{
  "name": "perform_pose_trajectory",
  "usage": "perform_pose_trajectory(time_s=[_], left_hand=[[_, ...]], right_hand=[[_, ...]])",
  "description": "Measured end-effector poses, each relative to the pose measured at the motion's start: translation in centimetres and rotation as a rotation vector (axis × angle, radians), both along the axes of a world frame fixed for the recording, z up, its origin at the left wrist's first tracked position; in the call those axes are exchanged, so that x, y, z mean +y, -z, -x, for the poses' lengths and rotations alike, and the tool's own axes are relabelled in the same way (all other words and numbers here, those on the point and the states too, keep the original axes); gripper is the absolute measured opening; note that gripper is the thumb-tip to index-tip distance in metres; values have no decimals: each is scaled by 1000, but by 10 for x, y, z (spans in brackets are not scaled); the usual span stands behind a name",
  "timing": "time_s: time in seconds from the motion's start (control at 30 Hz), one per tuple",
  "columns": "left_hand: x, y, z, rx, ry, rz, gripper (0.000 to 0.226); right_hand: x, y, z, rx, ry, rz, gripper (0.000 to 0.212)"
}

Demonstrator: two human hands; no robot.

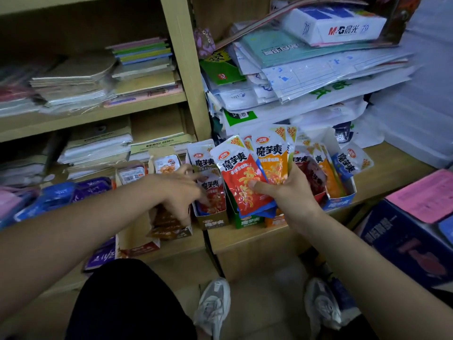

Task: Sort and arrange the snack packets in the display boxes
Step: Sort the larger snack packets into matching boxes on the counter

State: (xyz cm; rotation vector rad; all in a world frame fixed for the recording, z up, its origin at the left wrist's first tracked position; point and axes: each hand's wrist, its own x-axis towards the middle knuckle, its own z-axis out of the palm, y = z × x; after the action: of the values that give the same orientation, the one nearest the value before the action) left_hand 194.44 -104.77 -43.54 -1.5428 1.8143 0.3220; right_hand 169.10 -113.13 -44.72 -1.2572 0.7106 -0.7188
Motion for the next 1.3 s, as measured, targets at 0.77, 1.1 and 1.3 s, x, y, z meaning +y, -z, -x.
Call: perform_pose_trajectory(time_s=[0.77,1.1,1.3], left_hand=[[24,6,0,742,-340,496,14],[59,-39,33,1151,-654,1381,4],[61,-40,85,1190,-401,1453,3]], right_hand=[[12,16,2,98,-24,90,54],[14,9,5,-43,101,-32,60],[14,6,4,-114,75,-183,58]])
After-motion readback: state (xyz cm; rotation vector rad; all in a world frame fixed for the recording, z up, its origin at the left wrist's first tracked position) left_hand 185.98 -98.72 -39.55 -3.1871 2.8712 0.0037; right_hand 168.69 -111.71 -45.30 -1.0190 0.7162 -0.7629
